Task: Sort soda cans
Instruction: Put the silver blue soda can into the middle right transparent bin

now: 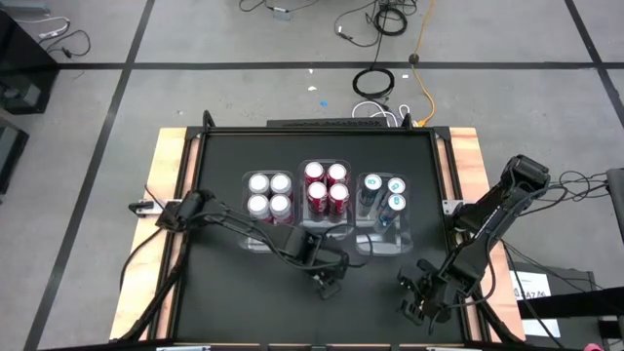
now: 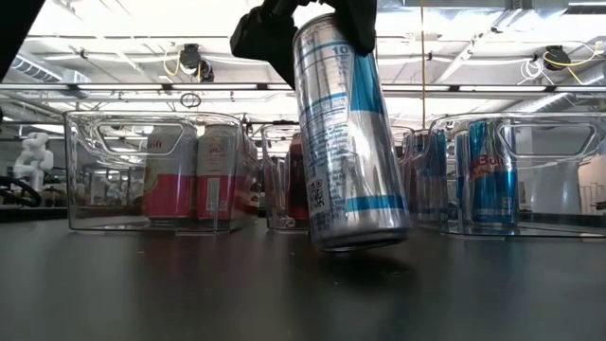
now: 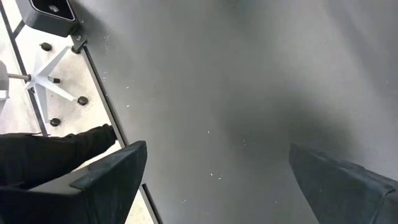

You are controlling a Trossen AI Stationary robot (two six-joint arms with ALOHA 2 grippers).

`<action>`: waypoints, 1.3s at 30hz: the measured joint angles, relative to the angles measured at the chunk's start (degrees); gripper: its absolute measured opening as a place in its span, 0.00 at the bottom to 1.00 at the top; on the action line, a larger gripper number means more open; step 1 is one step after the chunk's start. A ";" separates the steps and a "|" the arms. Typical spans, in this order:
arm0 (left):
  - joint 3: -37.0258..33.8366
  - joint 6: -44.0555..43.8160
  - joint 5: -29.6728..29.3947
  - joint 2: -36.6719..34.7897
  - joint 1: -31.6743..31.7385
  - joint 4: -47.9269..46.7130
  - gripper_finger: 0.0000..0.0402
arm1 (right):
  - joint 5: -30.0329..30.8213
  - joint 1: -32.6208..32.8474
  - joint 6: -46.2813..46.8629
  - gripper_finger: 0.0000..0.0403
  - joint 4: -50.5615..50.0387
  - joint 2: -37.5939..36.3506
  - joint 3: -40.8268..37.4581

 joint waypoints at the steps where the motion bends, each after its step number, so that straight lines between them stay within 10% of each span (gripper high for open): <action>1: 0.00 0.00 0.00 0.00 0.17 0.00 0.75 | 0.00 0.00 0.00 0.95 0.01 0.00 0.00; 30: 7.29 2.58 4.09 -0.02 0.59 0.12 0.76 | 0.27 -0.09 0.00 0.95 0.15 0.00 0.00; 39: 14.49 14.94 3.07 -0.24 1.37 -12.51 0.76 | 11.55 -0.55 -3.41 0.95 5.63 0.00 0.00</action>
